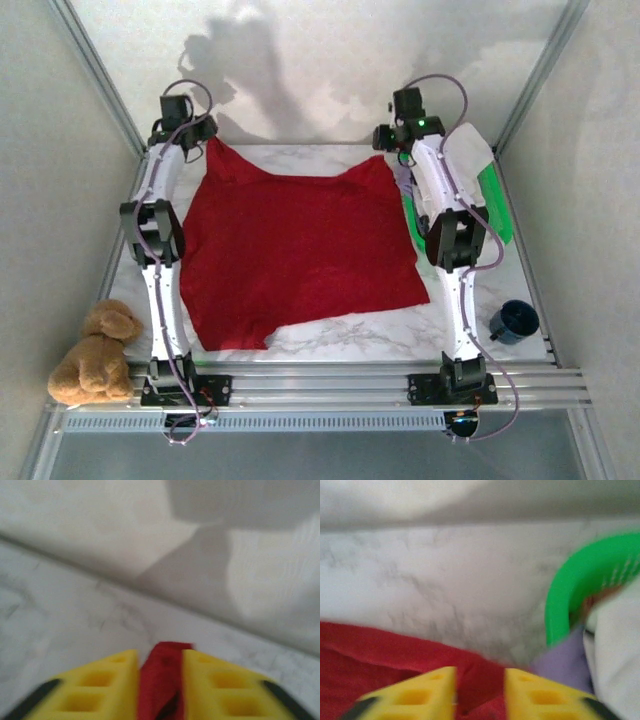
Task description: Fold and stack the t-shirts
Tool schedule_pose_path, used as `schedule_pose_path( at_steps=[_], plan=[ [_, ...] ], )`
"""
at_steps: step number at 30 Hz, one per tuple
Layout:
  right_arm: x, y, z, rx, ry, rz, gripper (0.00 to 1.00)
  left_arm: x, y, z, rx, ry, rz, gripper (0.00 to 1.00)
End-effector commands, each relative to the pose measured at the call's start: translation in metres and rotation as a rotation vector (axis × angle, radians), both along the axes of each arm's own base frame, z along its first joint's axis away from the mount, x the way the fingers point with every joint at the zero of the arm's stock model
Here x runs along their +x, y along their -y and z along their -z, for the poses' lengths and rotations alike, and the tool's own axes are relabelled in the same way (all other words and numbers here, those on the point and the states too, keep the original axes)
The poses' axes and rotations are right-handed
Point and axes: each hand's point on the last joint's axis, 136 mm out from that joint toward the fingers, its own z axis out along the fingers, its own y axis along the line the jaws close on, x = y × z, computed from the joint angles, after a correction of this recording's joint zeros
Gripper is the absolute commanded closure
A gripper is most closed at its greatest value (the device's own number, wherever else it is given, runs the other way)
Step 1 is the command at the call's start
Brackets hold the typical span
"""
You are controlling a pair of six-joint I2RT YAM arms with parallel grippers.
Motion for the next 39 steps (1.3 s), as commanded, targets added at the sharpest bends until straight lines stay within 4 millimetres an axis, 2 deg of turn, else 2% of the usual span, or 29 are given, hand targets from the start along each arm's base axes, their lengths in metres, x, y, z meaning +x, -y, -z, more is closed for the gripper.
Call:
schedule_pose_path(
  at_steps=[1, 4, 7, 10, 14, 17, 20, 25, 28, 31, 34, 39],
  plan=[
    [-0.029, 0.006, -0.025, 0.009, -0.066, -0.013, 0.07, 0.003, 0.000, -0.039, -0.049, 0.055, -0.034, 0.26],
    [-0.047, 0.007, -0.046, 0.019, -0.058, -0.016, 0.06, -0.004, -0.001, -0.063, -0.041, 0.084, -0.052, 0.21],
    [-0.076, 0.016, -0.064, 0.010, -0.051, 0.012, 0.07, -0.024, -0.002, -0.081, -0.033, 0.060, -0.069, 0.21],
    [-0.115, 0.025, -0.069, 0.019, -0.089, 0.051, 0.10, -0.055, 0.000, -0.087, -0.023, -0.014, -0.074, 0.21],
    [-0.185, 0.035, -0.061, 0.022, -0.151, 0.090, 0.12, -0.121, 0.017, -0.092, -0.001, -0.102, -0.044, 0.22],
    [-0.237, 0.042, -0.043, 0.056, -0.211, 0.109, 0.12, -0.177, 0.031, -0.087, -0.001, -0.166, -0.044, 0.22],
    [-0.286, 0.051, -0.011, 0.085, -0.293, 0.162, 0.11, -0.231, 0.053, -0.072, 0.013, -0.243, -0.018, 0.23],
    [-0.354, 0.073, 0.054, 0.076, -0.460, 0.303, 0.17, -0.308, 0.082, -0.028, 0.043, -0.361, 0.009, 0.23],
    [-0.378, 0.089, 0.080, 0.049, -0.485, 0.384, 0.25, -0.351, 0.097, 0.001, 0.015, -0.396, 0.013, 0.23],
    [-0.389, 0.099, 0.097, 0.072, -0.465, 0.459, 0.33, -0.388, 0.097, 0.029, 0.008, -0.455, -0.022, 0.23],
    [-0.389, 0.103, 0.114, 0.102, -0.463, 0.505, 0.39, -0.411, 0.094, 0.040, -0.006, -0.477, -0.046, 0.23],
    [-0.381, 0.107, 0.142, 0.131, -0.505, 0.539, 0.43, -0.426, 0.088, 0.040, -0.005, -0.496, -0.071, 0.23]
  ],
)
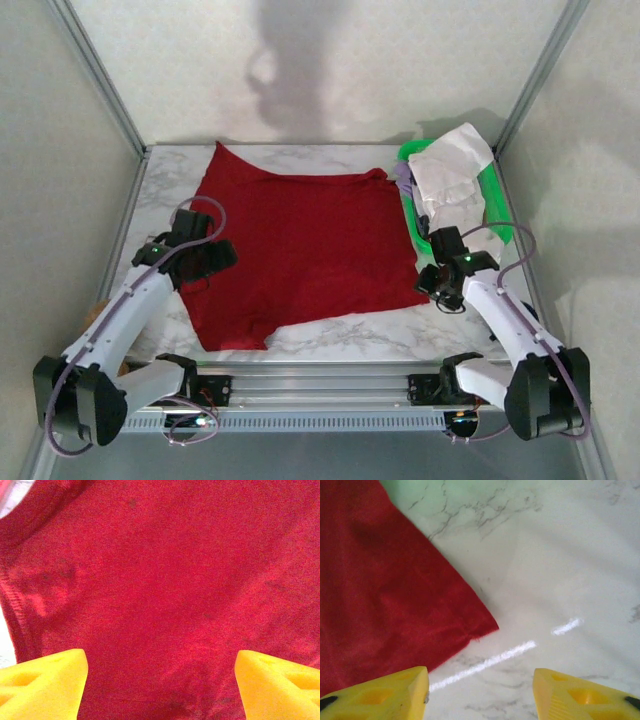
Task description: Fold and stack the t-shirts
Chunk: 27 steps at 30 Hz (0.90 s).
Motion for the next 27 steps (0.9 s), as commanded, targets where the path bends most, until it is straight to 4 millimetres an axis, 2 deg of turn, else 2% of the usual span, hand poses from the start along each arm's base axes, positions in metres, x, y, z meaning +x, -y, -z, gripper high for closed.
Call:
schedule_pose_path(
  at_steps=[1, 5, 9, 14, 19, 27],
  plan=[
    [0.013, 0.005, 0.018, 0.015, 0.011, 0.075, 0.44, -0.011, -0.009, 0.001, 0.021, -0.012, -0.059, 0.23],
    [0.016, 0.006, 0.035, 0.026, -0.020, 0.095, 0.47, -0.019, -0.011, 0.014, 0.018, -0.040, -0.076, 0.24],
    [0.016, 0.005, 0.040, 0.035, -0.029, 0.104, 0.52, -0.028, -0.011, 0.020, -0.004, -0.051, -0.097, 0.24],
    [0.004, 0.008, 0.051, 0.024, -0.067, 0.117, 0.57, -0.042, -0.013, 0.028, -0.008, -0.080, -0.107, 0.25],
    [-0.006, 0.003, 0.064, 0.057, -0.103, 0.125, 0.60, -0.062, -0.029, 0.026, 0.057, -0.123, -0.163, 0.26],
    [-0.001, -0.001, 0.067, 0.078, -0.081, 0.115, 0.81, -0.091, -0.034, 0.029, 0.055, -0.178, -0.198, 0.29]
  ],
)
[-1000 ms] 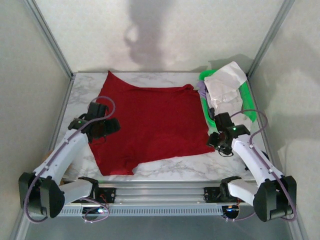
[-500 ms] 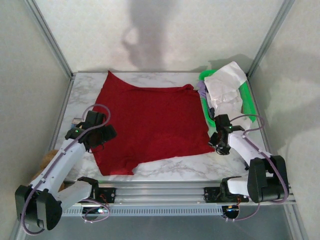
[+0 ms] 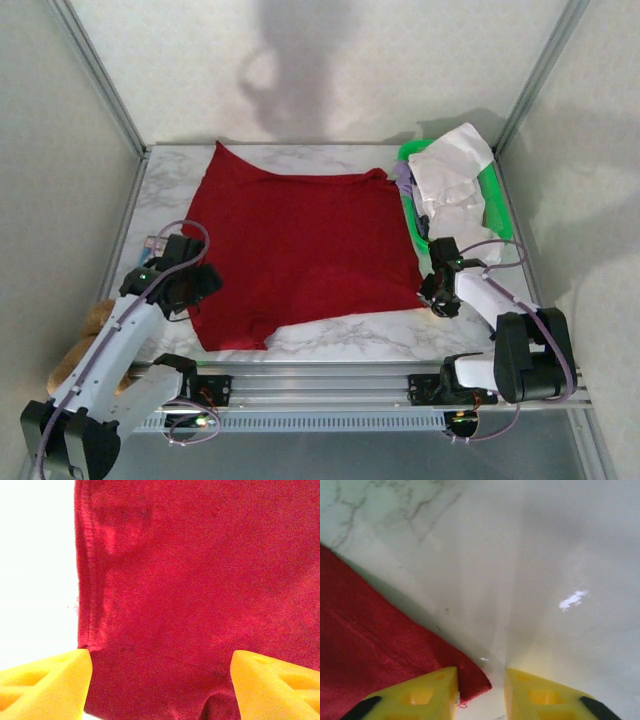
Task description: Fold and stack the t-shirts
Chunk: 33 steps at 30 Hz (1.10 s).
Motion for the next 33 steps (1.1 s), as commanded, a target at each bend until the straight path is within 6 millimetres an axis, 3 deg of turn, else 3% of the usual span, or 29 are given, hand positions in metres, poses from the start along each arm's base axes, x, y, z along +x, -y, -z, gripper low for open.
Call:
schedule_pose_path(
  at_steps=[1, 7, 12, 16, 19, 23, 27, 33],
  plan=[
    [0.004, -0.009, 0.006, 0.044, 0.016, -0.007, 0.82, -0.025, -0.008, 0.008, 0.029, -0.072, -0.040, 0.29],
    [0.010, -0.012, 0.004, 0.050, 0.019, -0.045, 1.00, -0.042, -0.005, 0.011, 0.017, -0.124, -0.043, 0.33],
    [0.008, -0.011, -0.001, 0.047, 0.020, -0.059, 1.00, -0.054, 0.002, 0.006, -0.006, -0.160, -0.052, 0.43],
    [0.009, -0.010, -0.007, 0.041, 0.032, -0.068, 1.00, -0.061, 0.008, 0.012, -0.020, -0.194, -0.065, 0.46],
    [0.011, -0.011, -0.012, 0.039, 0.040, -0.083, 1.00, -0.058, 0.011, 0.022, -0.032, -0.167, -0.102, 0.51],
    [0.016, -0.010, -0.019, 0.029, 0.053, -0.108, 1.00, -0.045, 0.030, 0.041, -0.178, -0.096, -0.161, 0.51],
    [0.021, -0.013, -0.023, 0.037, 0.059, -0.124, 1.00, -0.063, 0.022, 0.065, -0.108, -0.219, -0.176, 0.50],
    [0.020, -0.016, -0.018, 0.050, 0.039, -0.137, 1.00, -0.075, 0.015, 0.072, -0.014, -0.346, -0.149, 0.50]
  ],
)
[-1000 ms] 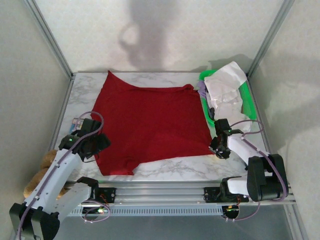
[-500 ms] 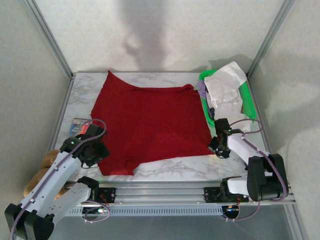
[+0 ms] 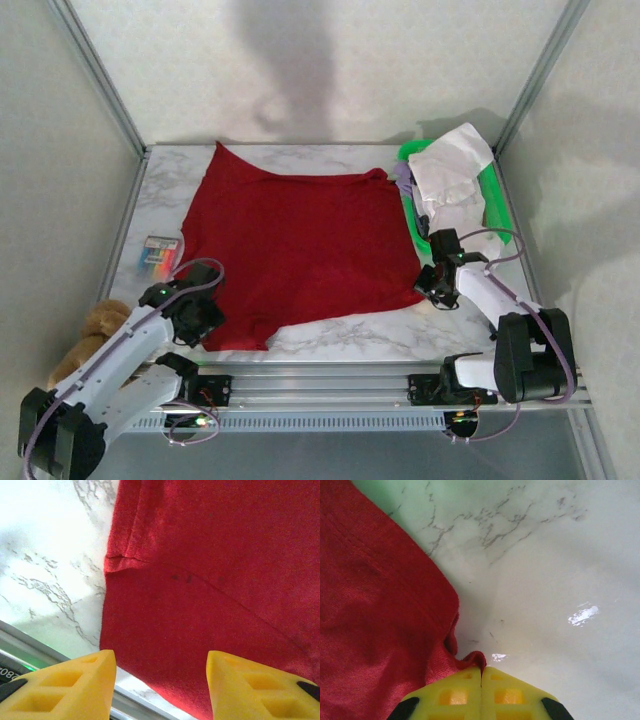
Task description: Fold and stack the t-shirts
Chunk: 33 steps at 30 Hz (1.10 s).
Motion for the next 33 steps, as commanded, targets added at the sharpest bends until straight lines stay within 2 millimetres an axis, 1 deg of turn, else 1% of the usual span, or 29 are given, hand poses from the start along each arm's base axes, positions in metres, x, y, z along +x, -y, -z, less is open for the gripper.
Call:
schedule_pose_path(
  at_steps=[1, 4, 5, 8, 11, 14, 16, 20, 22, 24, 26, 27, 31, 33],
  plan=[
    [-0.002, -0.004, 0.001, 0.014, -0.032, -0.026, 1.00, -0.009, -0.004, 0.002, 0.046, -0.083, 0.000, 0.50],
    [-0.001, -0.006, -0.002, 0.025, -0.038, -0.038, 1.00, -0.012, -0.002, 0.005, 0.042, -0.097, 0.000, 0.50],
    [-0.001, -0.006, -0.003, 0.022, -0.033, -0.039, 1.00, -0.014, -0.002, 0.007, 0.037, -0.095, -0.006, 0.53],
    [0.001, -0.006, -0.006, 0.024, -0.025, -0.041, 1.00, -0.020, 0.001, 0.019, 0.018, -0.115, -0.012, 0.57],
    [0.002, -0.009, -0.007, 0.042, -0.023, -0.037, 1.00, -0.026, 0.001, 0.028, 0.032, -0.162, -0.002, 0.58],
    [0.002, -0.011, -0.009, 0.051, -0.024, -0.038, 1.00, -0.031, 0.001, 0.030, 0.046, -0.188, 0.002, 0.59],
    [0.003, -0.011, -0.009, 0.051, -0.024, -0.045, 1.00, -0.033, 0.002, 0.033, 0.040, -0.176, -0.016, 0.63],
    [0.003, -0.010, -0.010, 0.042, -0.022, -0.062, 1.00, -0.033, 0.011, 0.051, -0.045, -0.108, -0.070, 0.69],
    [0.001, -0.011, -0.010, 0.048, -0.020, -0.069, 1.00, -0.030, 0.015, 0.055, -0.078, -0.064, -0.084, 0.73],
    [0.000, -0.010, -0.009, 0.056, -0.014, -0.068, 1.00, -0.023, 0.015, 0.050, -0.080, -0.016, -0.087, 0.82],
    [-0.002, -0.009, -0.011, 0.050, -0.007, -0.072, 1.00, -0.016, 0.012, 0.039, -0.065, 0.028, -0.085, 0.95],
    [-0.003, -0.008, -0.013, 0.048, -0.002, -0.072, 1.00, -0.012, 0.013, 0.034, -0.064, 0.047, -0.081, 1.00],
    [-0.007, -0.006, -0.029, 0.047, 0.028, -0.065, 1.00, 0.006, 0.019, 0.009, -0.063, 0.083, -0.036, 1.00],
    [-0.012, -0.004, -0.037, 0.039, 0.040, -0.061, 1.00, 0.015, 0.016, -0.009, -0.015, 0.091, -0.005, 1.00]
  ],
)
